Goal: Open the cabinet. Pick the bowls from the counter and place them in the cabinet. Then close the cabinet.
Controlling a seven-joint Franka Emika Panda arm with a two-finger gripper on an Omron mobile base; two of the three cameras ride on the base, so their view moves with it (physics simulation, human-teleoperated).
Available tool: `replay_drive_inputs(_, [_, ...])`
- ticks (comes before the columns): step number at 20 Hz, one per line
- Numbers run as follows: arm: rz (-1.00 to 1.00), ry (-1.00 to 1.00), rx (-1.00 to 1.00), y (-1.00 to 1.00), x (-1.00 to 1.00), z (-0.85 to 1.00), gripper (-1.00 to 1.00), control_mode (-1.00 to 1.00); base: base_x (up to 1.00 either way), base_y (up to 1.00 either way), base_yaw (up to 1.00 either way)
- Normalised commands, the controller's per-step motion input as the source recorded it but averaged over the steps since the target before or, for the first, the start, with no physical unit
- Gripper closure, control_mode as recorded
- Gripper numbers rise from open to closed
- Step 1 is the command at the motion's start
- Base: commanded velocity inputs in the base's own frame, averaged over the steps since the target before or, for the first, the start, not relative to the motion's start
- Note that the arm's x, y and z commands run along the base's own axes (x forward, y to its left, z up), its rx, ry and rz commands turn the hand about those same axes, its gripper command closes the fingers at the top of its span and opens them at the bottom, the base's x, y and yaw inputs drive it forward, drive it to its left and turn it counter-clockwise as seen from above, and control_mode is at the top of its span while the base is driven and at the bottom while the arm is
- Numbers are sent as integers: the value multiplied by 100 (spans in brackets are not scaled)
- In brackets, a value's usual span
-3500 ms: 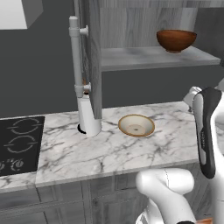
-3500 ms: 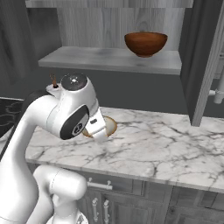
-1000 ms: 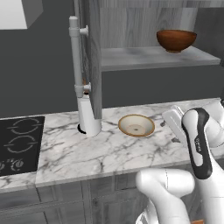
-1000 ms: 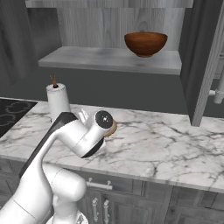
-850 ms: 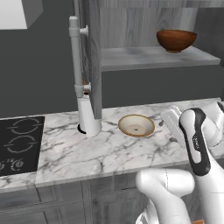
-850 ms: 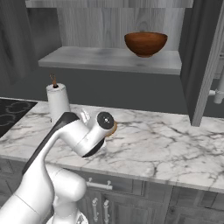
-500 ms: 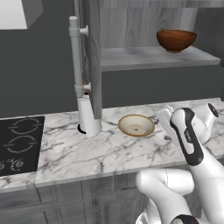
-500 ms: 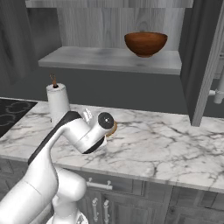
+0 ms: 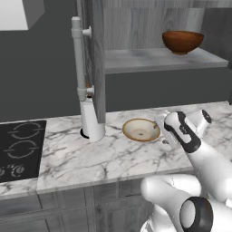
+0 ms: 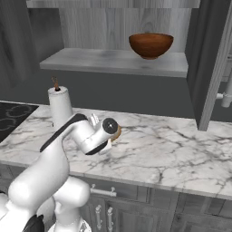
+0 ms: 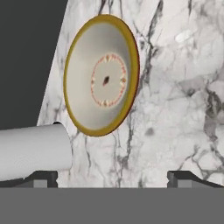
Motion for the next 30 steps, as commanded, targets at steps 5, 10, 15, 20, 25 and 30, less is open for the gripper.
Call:
replay_drive_inputs(5, [0,4,4,-5,46,-27,-100,-100,0,0,0])
replay_drive_inputs(10, [0,1,4,-8,45,-17,-100,-100,0,0,0])
replay_drive_inputs(15, [0,0,7,-28,30,-17,-100,-100,0,0,0])
replay_drive_inputs(20, [0,0,9,-44,2,-27,-100,-100,0,0,0])
replay_drive_inputs(25, [0,0,6,-16,0,-21,-100,-100,0,0,0])
replay_drive_inputs(30, [0,-3,3,0,9,-13,-100,-100,0,0,0])
